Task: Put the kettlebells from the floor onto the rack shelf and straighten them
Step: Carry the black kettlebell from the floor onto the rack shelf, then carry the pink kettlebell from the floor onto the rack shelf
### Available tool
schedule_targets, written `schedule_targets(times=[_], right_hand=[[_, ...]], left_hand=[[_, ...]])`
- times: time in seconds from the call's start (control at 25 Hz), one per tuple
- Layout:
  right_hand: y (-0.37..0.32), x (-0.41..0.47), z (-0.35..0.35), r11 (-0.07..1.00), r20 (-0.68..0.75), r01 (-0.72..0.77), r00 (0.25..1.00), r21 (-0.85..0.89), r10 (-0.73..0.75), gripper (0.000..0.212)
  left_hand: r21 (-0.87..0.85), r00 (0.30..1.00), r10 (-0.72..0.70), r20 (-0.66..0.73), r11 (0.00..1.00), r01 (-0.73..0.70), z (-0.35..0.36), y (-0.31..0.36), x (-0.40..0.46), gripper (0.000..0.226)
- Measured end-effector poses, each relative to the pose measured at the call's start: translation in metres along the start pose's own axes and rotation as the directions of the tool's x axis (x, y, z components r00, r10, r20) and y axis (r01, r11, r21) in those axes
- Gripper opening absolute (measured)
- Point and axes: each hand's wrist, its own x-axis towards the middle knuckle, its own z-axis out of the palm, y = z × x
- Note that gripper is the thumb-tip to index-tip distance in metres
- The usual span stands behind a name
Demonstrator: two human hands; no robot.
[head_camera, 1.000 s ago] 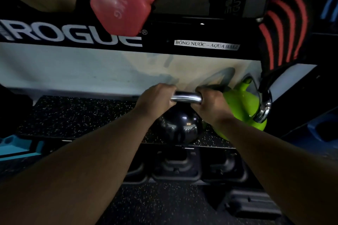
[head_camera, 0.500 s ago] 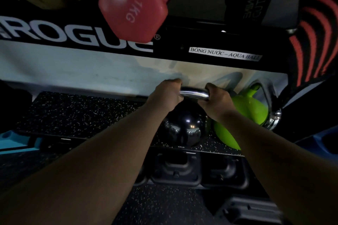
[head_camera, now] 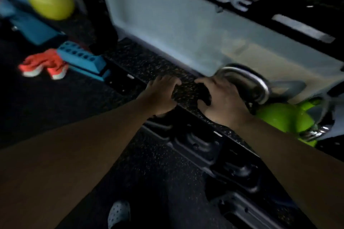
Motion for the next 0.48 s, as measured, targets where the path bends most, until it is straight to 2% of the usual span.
schedule_targets(times=[0.12,0.2,0.32,0.4,0.48], right_hand=[[-0.07,-0.006,0.046,0.984,0.114,0.157,0.979,0.09,-0.167,0.05],[-0.126,-0.014,0.089,0.954,0.21,0.265,0.934,0.137,-0.29,0.048],[-0.208,-0.036,0.149,0.915,0.29,0.351,0.871,0.197,-0.397,0.047],[-0.276,-0.065,0.194,0.874,0.345,0.431,0.803,0.227,-0.485,0.046],[-0.342,-0.103,0.233,0.83,0.411,0.502,0.721,0.244,-0.557,0.045]], left_hand=[[0.043,0.984,-0.177,0.033,0.984,0.176,-0.001,-0.066,-0.09,0.06],[0.054,0.953,-0.295,0.065,0.955,0.292,0.002,-0.114,-0.161,0.063],[0.027,0.902,-0.426,0.072,0.905,0.426,0.005,-0.172,-0.267,0.06],[-0.014,0.83,-0.553,0.074,0.831,0.556,0.015,-0.208,-0.356,0.058],[-0.094,0.719,-0.69,0.089,0.713,0.695,0.037,-0.232,-0.449,0.057]])
